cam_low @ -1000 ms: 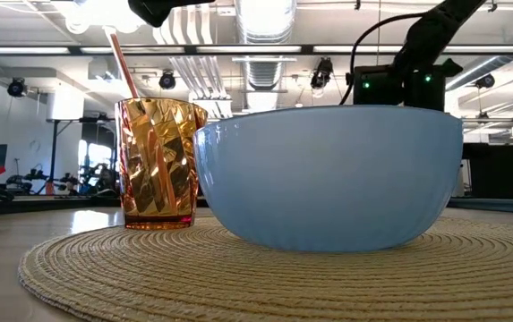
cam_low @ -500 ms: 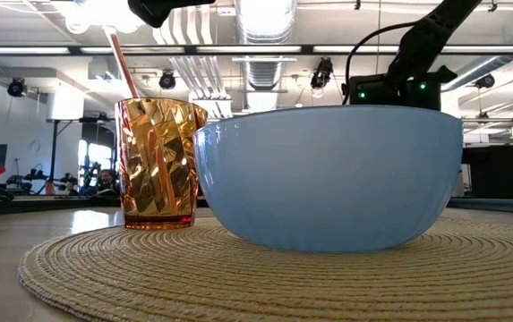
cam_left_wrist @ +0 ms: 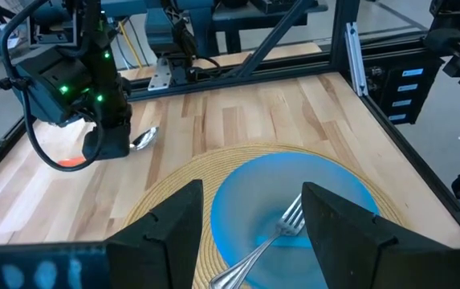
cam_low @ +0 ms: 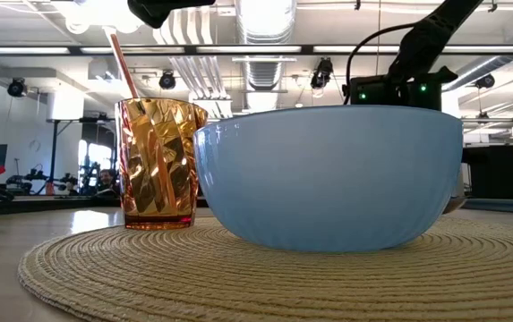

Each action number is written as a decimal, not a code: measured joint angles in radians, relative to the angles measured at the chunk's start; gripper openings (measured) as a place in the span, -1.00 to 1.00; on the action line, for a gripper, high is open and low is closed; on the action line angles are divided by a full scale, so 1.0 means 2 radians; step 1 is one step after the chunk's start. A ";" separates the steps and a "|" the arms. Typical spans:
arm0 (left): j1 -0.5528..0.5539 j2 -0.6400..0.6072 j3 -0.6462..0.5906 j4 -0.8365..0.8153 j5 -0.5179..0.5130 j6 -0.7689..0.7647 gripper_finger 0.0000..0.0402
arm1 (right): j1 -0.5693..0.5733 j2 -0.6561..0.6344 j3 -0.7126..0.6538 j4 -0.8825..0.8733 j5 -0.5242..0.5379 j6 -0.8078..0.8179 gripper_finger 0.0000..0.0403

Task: Pick & Place Utensil
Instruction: Put the spoon into the bowl

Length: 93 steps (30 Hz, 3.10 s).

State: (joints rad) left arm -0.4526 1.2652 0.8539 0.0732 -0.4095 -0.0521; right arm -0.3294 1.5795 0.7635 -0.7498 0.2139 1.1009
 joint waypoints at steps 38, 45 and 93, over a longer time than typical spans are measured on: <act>0.000 0.000 0.000 0.000 -0.005 -0.003 0.02 | 0.333 -0.182 -0.001 0.118 0.201 0.034 -0.94; 0.000 0.000 0.000 0.002 -0.019 -0.004 0.02 | 0.375 -0.180 0.000 0.251 0.251 -0.039 -0.94; -0.004 0.008 -0.004 0.034 -0.030 -0.051 0.02 | 0.434 0.078 0.000 0.612 0.268 -0.183 -0.94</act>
State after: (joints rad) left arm -0.4599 1.2812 0.8459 0.1416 -0.4701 -0.1537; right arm 0.5388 1.7348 0.7635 0.4748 0.7503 0.7349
